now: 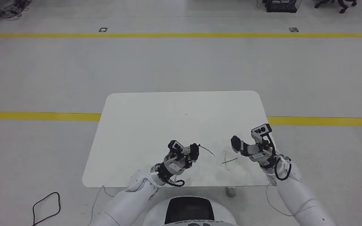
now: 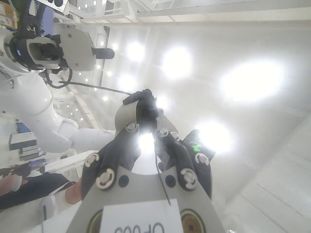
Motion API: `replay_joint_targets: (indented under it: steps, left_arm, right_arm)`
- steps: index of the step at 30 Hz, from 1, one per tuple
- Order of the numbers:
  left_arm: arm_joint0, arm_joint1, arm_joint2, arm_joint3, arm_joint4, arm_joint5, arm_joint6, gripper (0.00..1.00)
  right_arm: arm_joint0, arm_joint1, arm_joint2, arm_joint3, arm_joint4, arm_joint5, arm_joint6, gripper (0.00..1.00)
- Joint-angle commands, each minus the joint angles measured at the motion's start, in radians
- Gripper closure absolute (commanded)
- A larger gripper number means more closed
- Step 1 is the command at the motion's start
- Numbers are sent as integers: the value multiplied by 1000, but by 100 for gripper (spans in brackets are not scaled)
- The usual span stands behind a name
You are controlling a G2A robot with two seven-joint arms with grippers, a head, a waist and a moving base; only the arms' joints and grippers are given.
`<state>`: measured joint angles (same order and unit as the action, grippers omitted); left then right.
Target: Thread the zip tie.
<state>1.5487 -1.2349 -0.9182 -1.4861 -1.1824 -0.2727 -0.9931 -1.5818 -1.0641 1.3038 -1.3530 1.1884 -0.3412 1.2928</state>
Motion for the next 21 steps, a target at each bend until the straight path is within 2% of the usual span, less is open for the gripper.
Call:
replay_joint_targets:
  steps: [1, 5, 9, 13, 15, 21]
  left_arm:
    - [8, 1, -2, -4, -12, 17, -3, 100]
    - [33, 7, -22, -31, -40, 41, 5, 100]
    - [71, 16, -42, -78, -68, 68, -25, 100]
    - [106, 26, -67, -120, -49, 66, -31, 100]
    - [124, 32, -83, -135, -43, 67, -58, 100]
    - [127, 33, -86, -136, -41, 66, -60, 100]
  right_arm:
    - [-15, -7, 19, -28, -42, 1, -44, 0]
    - [-52, -20, 92, -71, -92, 1, -65, 0]
    - [-92, -43, 150, -104, -130, 1, -81, 0]
    - [-120, -66, 172, -126, -162, 1, -89, 0]
    - [-123, -69, 172, -129, -169, 1, -90, 0]
    - [-123, -69, 172, -129, -169, 1, -90, 0]
